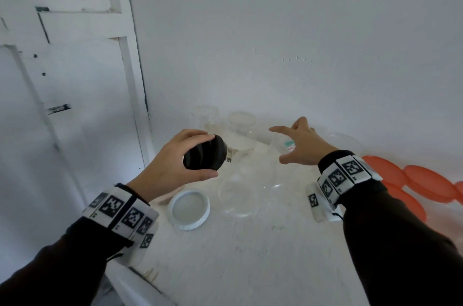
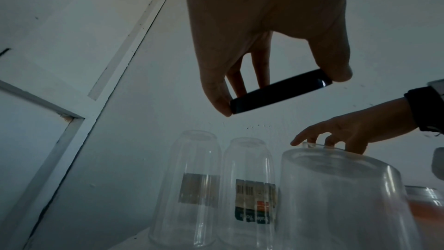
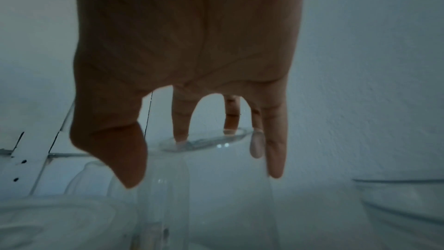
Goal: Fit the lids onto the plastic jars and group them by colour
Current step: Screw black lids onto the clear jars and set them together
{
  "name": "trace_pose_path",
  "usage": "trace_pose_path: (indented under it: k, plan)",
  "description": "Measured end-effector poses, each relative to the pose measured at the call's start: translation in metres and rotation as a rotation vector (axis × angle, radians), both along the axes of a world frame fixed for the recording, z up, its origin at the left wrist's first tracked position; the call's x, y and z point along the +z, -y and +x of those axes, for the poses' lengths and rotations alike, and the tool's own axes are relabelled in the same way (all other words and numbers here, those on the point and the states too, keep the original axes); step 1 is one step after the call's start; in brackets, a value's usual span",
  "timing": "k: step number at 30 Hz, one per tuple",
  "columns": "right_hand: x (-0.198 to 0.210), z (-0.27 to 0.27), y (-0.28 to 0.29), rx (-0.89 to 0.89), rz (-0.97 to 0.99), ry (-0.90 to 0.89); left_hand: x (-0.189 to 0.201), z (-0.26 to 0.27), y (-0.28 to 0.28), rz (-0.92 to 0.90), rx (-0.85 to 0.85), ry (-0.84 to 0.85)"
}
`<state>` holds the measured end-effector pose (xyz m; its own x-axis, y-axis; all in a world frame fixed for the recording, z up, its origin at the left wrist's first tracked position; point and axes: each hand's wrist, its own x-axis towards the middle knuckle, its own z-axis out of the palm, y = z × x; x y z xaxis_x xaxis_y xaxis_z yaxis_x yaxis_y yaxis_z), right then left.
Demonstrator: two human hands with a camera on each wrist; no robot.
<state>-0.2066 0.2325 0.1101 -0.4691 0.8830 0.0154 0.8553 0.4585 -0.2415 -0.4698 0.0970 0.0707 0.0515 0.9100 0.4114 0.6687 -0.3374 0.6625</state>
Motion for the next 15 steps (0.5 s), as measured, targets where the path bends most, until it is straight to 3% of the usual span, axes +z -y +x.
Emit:
trace_pose_path:
  k: [8, 15]
  plan:
    - [0.012, 0.034, 0.033, -0.062, 0.147, -0.095, 0.009, 0.025, -0.001, 0.071, -0.068, 0.056]
    - [0.009, 0.077, 0.06, -0.105, 0.209, -0.286, 0.017, 0.06, -0.005, 0.143, -0.118, 0.102]
